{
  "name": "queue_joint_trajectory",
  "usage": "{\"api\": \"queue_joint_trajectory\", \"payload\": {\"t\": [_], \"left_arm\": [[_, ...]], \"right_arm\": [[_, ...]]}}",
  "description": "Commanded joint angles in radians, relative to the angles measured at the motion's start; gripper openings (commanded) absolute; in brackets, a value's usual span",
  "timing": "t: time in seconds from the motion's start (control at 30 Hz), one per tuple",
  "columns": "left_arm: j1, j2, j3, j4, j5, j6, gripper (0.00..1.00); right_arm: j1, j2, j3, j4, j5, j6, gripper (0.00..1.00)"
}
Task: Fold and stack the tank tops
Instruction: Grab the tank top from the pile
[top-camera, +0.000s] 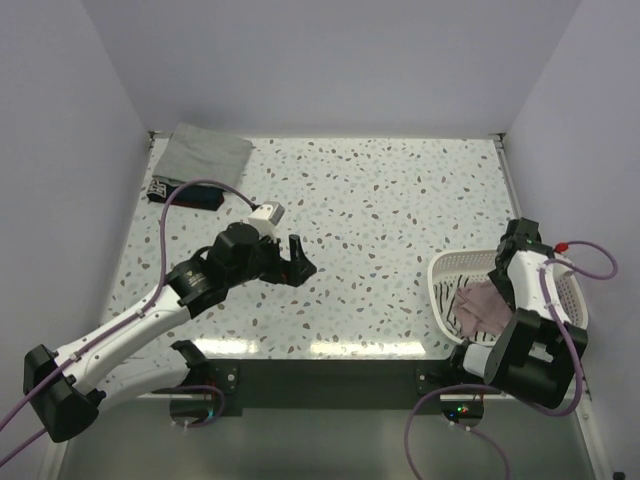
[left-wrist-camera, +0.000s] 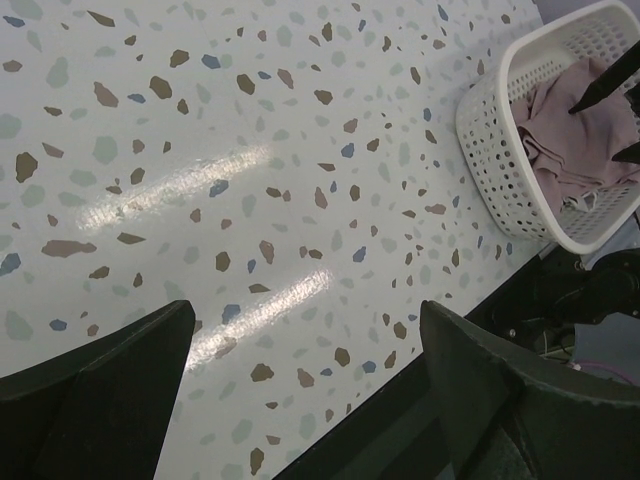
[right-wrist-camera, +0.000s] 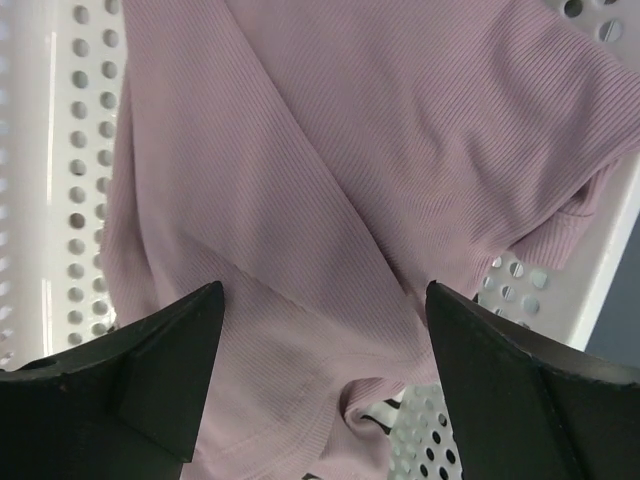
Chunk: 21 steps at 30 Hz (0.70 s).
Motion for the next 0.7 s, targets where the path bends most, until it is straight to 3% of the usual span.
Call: {"api": "queue_joint_trajectory", "payload": {"t": [0.0,0.17,0.27,0.37,0.5,0.67], "left_arm": [[0.005,-0.007,0.0,0.0,0.022,0.031,1.0],[0.005,-0.004,-0.003,-0.003,0.015,0.033,1.0],[0.005,-0.001,-0.002,0.0,0.011,0.031,1.0],[0.005,-0.001,0.001,-0.003,0.005,0.03,1.0],[0.006,0.003,0.011,-0.005,-0.001,0.03,1.0],[0.01,0.011,0.04,-0.019,-0.015,0.037,1.0]], "right_arm": [[-0.007,-0.025,-0.053,0.092,0.016,0.036,0.84],[-0.007,-0.05,-0.087,0.123,-0.001,0.033,0.75],[-0.007,-0.071,-0.077,0.108,0.014,0.03,0.55],[-0.007,-0.099,-0.031,0.06,0.028,0.003,0.26],[-0.007,-0.143,0.055,0.003,0.033,-0.039,0.02],[-0.007,-0.178,0.207,-0.052,-0.03,-0.088,0.0]]}}
